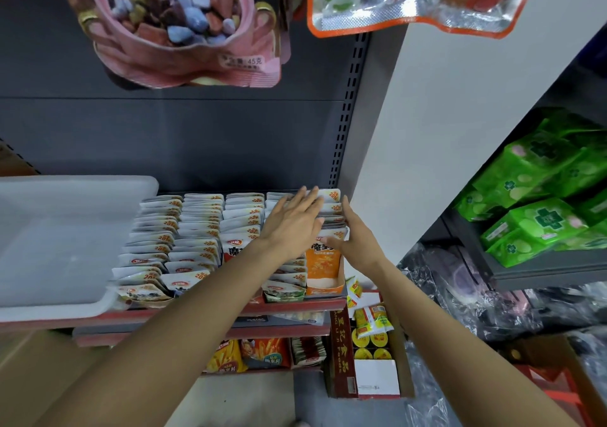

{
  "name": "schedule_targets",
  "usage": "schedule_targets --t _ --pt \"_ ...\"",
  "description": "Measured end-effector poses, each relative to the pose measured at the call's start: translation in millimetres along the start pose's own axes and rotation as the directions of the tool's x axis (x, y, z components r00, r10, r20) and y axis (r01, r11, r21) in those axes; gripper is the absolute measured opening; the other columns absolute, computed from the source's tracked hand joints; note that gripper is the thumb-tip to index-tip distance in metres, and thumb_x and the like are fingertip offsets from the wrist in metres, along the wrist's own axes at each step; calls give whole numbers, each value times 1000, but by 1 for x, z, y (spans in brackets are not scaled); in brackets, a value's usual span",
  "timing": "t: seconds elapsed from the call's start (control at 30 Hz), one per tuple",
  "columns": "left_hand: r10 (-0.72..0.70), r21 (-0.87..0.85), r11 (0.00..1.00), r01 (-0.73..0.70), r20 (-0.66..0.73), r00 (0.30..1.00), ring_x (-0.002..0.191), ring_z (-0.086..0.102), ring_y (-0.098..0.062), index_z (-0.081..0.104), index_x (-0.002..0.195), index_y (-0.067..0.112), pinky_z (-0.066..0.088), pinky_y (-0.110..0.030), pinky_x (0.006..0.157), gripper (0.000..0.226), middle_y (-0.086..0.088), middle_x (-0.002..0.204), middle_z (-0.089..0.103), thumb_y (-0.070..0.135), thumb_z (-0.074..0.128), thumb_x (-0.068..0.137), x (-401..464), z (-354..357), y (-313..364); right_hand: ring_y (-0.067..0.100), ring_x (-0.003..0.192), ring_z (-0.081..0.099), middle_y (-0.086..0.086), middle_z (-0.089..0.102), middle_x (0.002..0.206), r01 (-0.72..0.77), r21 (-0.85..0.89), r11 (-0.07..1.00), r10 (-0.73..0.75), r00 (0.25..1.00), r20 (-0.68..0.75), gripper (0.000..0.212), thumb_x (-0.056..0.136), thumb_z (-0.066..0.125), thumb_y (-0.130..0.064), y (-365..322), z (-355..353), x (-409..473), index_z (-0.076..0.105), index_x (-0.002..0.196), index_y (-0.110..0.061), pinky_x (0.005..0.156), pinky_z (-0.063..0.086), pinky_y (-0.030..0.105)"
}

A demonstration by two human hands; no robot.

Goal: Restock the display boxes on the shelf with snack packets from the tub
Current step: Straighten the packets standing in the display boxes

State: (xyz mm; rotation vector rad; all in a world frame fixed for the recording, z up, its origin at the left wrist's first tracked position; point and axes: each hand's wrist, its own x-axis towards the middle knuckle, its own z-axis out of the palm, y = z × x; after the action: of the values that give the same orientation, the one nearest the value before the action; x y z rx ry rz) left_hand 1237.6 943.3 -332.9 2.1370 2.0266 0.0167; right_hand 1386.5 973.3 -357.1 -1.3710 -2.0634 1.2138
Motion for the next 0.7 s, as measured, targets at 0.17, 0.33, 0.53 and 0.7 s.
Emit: schedule_targets --t 0.17,0.33,0.53,0.7 --pt "-83 -3 996 84 119 989 144 -16 -17 -1 151 21 -8 -45 116 55 3 158 -14 38 17 102 19 -6 -1 16 130 42 1 38 147 10 9 1000 -10 1000 -1 89 86 67 -13 -3 2 -4 6 151 -18 104 40 28" --pt "52 26 998 -49 -163 985 147 -3 -17 11 151 21 0 -37 119 53 -1 159 1 21 31 102 9 -7 4 13 138 30 0 25 154 33 -47 998 -35 999 -30 85 89 63 -12 -3 -1 -2 5 151 -17 107 27 22" --pt "38 -65 997 -45 -94 995 146 1 -15 20 149 24 1 -36 118 47 0 159 5 29 24 103 0 4 -8 16 132 40 1 33 151 -24 -3 1000 24 999 46 90 92 56 -8 -5 4 2 -13 149 -22 99 37 21" --pt "-12 -199 980 -26 -186 982 141 23 -21 34 145 20 22 -37 116 44 -4 155 24 18 35 101 15 -2 -11 13 128 42 0 36 147 -31 10 999 30 998 58 91 91 58 -9 -4 2 1 -10 150 -22 100 41 26"
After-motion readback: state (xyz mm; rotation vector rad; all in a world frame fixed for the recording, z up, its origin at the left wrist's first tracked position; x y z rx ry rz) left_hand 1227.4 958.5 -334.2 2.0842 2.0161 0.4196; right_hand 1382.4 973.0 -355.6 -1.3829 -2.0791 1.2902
